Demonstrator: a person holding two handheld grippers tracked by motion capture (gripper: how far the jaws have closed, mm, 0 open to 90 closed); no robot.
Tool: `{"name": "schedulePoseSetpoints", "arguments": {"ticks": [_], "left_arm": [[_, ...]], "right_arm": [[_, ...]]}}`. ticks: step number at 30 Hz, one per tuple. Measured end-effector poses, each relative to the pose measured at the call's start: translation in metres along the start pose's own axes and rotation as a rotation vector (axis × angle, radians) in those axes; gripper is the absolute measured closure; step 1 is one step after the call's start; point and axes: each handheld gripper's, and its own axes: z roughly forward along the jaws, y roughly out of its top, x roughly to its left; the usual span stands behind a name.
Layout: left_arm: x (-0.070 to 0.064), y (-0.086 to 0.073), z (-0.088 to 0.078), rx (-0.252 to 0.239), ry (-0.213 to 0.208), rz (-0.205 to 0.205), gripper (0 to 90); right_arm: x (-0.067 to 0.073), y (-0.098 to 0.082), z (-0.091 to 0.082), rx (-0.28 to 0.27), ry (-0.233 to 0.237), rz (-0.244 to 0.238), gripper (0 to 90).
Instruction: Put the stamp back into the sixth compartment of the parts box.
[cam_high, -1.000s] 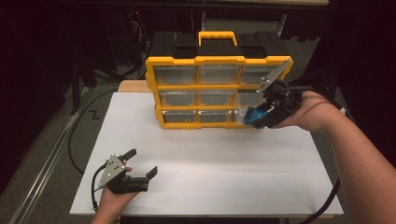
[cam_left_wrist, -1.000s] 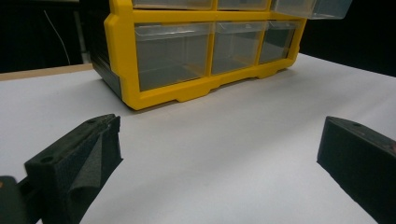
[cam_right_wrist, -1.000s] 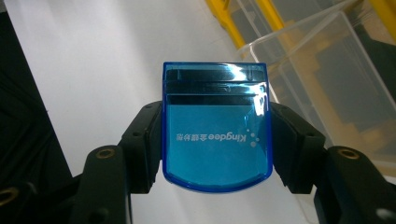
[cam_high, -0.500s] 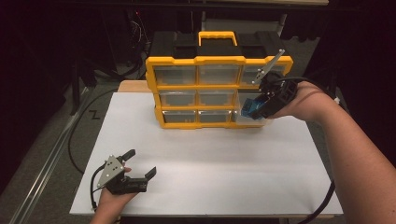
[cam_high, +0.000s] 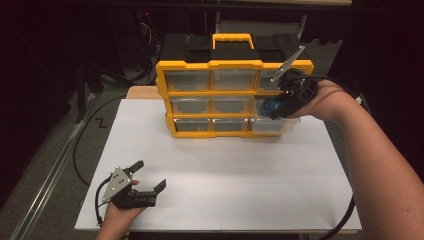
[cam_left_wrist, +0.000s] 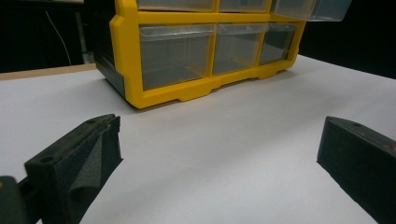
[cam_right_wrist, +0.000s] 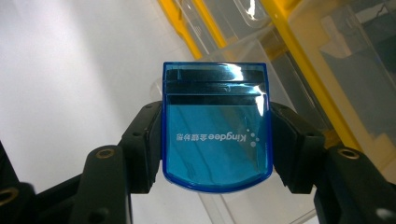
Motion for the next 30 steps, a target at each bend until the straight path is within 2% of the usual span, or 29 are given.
{"name": "schedulePoseSetpoints", "arguments": {"ticks": [9, 19, 30], "left_arm": [[0.0, -0.001, 0.0, 0.004, -0.002, 0.002, 0.3], [0.0, -0.001, 0.0, 0.01, -0.005, 0.006, 0.3], [0.001, -0.001, -0.001, 0.007, -0.002, 0.002, 0.3]], "right_arm": [[-0.009, 0.0, 0.005, 0.015, -0.023, 0.016, 43.7], [-0.014, 0.003, 0.012, 0.021, -0.02, 0.005, 43.7], [-0.017, 0.004, 0.015, 0.017, -0.012, 0.021, 43.6]]}}
